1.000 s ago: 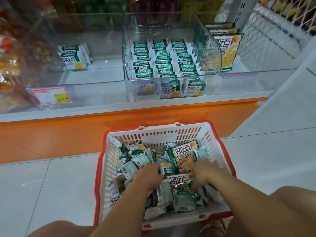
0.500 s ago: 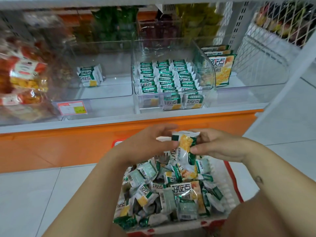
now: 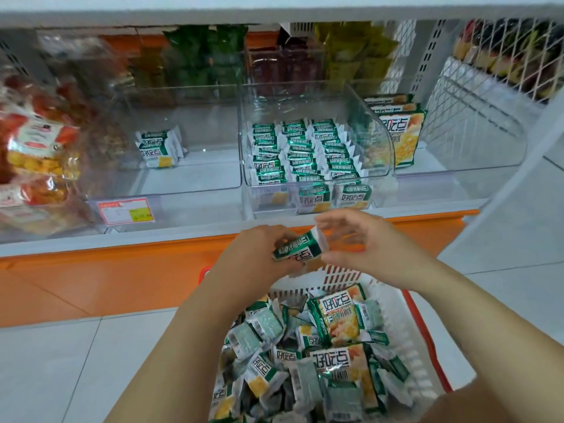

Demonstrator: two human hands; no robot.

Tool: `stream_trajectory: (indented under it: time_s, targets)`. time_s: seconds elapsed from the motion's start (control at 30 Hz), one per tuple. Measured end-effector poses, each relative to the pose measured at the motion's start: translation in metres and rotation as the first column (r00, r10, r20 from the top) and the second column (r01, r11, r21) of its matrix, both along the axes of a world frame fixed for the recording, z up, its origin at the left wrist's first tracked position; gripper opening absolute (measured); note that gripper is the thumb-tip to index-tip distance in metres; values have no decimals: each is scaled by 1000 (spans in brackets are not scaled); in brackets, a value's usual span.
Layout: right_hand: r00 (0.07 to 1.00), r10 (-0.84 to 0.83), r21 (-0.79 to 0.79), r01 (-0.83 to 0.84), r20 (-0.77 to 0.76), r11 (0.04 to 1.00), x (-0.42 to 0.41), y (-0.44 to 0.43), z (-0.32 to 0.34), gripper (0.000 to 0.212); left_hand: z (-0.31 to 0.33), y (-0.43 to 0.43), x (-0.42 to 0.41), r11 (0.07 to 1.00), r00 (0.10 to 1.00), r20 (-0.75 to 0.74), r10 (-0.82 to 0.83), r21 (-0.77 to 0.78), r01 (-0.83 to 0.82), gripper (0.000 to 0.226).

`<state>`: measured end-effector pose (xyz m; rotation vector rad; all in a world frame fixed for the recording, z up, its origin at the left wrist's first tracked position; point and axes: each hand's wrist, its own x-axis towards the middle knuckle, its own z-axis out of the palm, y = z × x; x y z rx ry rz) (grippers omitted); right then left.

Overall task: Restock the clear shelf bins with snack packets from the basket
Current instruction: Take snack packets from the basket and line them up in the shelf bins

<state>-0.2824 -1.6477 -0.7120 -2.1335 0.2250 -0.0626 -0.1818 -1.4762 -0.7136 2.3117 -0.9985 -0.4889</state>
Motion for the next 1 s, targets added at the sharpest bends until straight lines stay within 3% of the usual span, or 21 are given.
stream_trajectory:
  time_s: [0.1,0.2,0.3,0.37,0.5,0.67,0.8,0.93,1.0]
  targets:
    - [998,52,-248,-43,29,968,20,10,8,25,1,-7,8,1000,995,100,-29,12,28,39]
    - [995,100,-401,-80,30,913,40,11,21,27,5,-7,18,994,997,63,41,-105,-34,37]
    - [990,132,-429,-95,58,898,59,5,39,23,11,-1,29,939,981,38,190,-299,-170,29]
    - [981,95,-420,-15,169,907,75,-1,49,23,12,5,38,880,955,33,295,-399,-258,33]
    - [932,-36,-383,183,360,906,117,-10,52,19,2,17,56,856,904,86,418,-370,-360,47]
    - [989,25,-395,35,146,918,154,-22,28,18,-11,23,64,932,932,151,328,-210,-294,47]
    - [998,64,-360,-54,17,931,163,-29,8,17,-11,25,66,932,932,155,326,-218,-290,44]
    - [996,81,-450,-94,-47,888,169,-28,5,10,-12,22,67,934,927,174,333,-194,-299,44]
    - [981,100,-455,-165,-164,875,170,-29,5,28,-12,22,66,934,925,180,335,-194,-301,43]
